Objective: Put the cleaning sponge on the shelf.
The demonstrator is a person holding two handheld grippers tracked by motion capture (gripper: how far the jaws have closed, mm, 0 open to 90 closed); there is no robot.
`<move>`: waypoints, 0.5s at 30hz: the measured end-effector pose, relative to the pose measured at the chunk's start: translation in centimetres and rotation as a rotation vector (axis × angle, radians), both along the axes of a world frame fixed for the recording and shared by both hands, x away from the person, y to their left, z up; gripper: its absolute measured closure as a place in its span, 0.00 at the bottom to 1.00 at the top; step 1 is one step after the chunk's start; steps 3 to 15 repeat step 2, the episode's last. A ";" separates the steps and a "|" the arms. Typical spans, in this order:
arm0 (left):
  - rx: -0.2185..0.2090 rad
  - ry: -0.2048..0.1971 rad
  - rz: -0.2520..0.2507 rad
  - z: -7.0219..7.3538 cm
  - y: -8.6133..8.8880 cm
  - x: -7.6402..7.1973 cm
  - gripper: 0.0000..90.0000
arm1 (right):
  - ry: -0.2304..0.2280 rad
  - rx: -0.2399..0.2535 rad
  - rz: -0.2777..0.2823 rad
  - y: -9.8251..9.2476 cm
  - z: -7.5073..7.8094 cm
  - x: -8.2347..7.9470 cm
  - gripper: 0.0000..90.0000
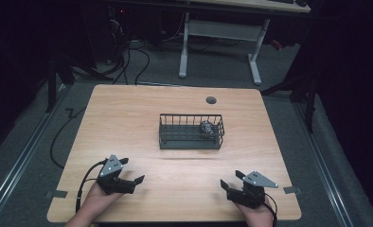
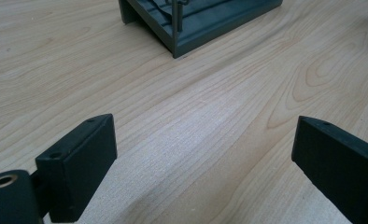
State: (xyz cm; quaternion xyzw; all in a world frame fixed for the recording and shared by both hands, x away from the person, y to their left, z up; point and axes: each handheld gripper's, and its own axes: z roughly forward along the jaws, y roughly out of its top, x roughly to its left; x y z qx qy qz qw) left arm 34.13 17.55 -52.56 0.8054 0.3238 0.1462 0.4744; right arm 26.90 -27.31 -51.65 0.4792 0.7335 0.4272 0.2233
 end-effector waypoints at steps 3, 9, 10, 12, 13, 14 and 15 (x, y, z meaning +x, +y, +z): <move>0.002 -0.004 0.000 0.1 0.0 -0.1 0.08 | -0.010 0.030 -0.002 0.0 0.0 0.2 0.24; 0.002 -0.004 0.000 0.1 0.0 -0.1 0.08 | -0.010 0.030 -0.002 0.0 0.0 0.2 0.24; 0.002 -0.004 0.000 0.1 0.0 -0.1 0.08 | -0.010 0.030 -0.002 0.0 0.0 0.2 0.24; 0.002 -0.004 0.000 0.1 0.0 -0.1 0.08 | -0.010 0.030 -0.002 0.0 0.0 0.2 0.24; 0.002 -0.004 0.000 0.1 0.0 -0.1 0.08 | -0.010 0.030 -0.002 0.0 0.0 0.2 0.24; 0.002 -0.004 0.000 0.1 0.0 -0.1 0.08 | -0.010 0.030 -0.002 0.0 0.0 0.2 0.24; 0.002 -0.004 0.000 0.1 0.0 -0.1 0.08 | -0.010 0.030 -0.002 0.0 0.0 0.2 0.24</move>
